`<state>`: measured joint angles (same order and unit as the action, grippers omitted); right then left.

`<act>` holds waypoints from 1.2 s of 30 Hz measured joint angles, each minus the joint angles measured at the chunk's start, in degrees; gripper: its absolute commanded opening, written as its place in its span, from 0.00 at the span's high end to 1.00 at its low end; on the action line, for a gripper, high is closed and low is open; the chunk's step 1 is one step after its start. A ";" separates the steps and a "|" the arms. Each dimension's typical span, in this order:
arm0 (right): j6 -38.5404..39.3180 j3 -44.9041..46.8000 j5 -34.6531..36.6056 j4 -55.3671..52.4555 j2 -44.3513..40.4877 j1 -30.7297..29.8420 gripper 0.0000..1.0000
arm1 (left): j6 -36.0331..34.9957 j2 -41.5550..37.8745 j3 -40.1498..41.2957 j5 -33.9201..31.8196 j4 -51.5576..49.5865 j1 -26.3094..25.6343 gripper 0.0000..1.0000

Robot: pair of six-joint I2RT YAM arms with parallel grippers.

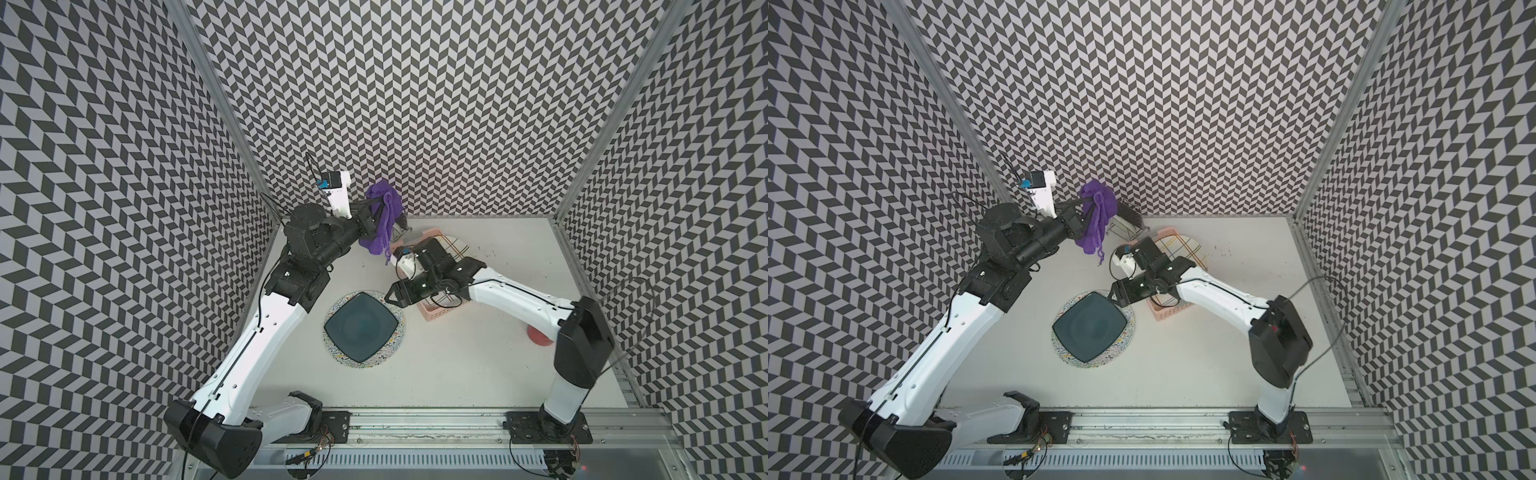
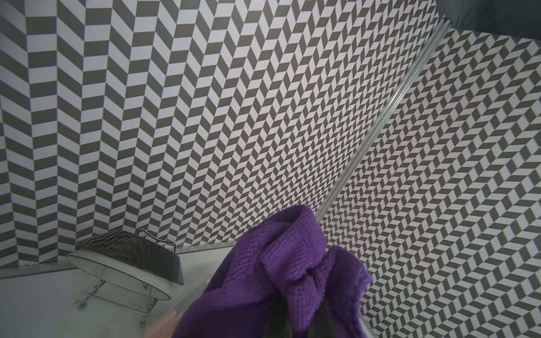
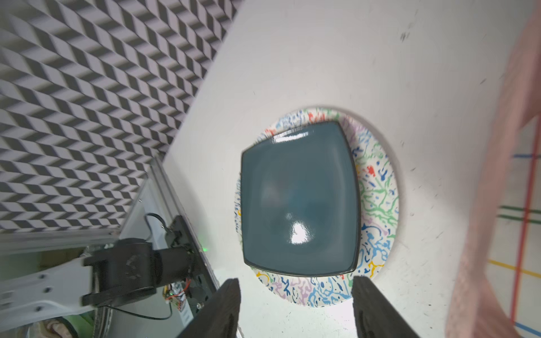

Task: Wipe the wet plate dry
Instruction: Place the plate on the plate, then pick up the plate from the bin.

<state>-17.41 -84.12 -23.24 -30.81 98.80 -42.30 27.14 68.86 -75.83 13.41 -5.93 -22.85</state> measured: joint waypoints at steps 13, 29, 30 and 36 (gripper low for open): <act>-0.85 7.80 4.07 6.62 -6.95 33.64 0.27 | -7.15 9.09 10.19 -3.80 -7.93 1.14 1.00; 0.92 3.91 -4.00 5.44 6.45 33.86 0.26 | -8.83 25.73 10.43 -0.35 -10.21 0.85 1.00; 1.05 3.91 -4.50 5.40 7.17 33.83 0.27 | -8.70 26.60 10.43 0.07 -10.05 0.74 1.00; 1.86 3.93 -6.97 5.70 8.17 33.75 0.37 | -7.98 30.21 10.43 2.43 -9.01 0.02 1.00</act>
<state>-15.55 -80.18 -30.22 -25.10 106.98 -8.56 19.16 99.07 -65.41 15.84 -14.94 -22.83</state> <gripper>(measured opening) 0.656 0.067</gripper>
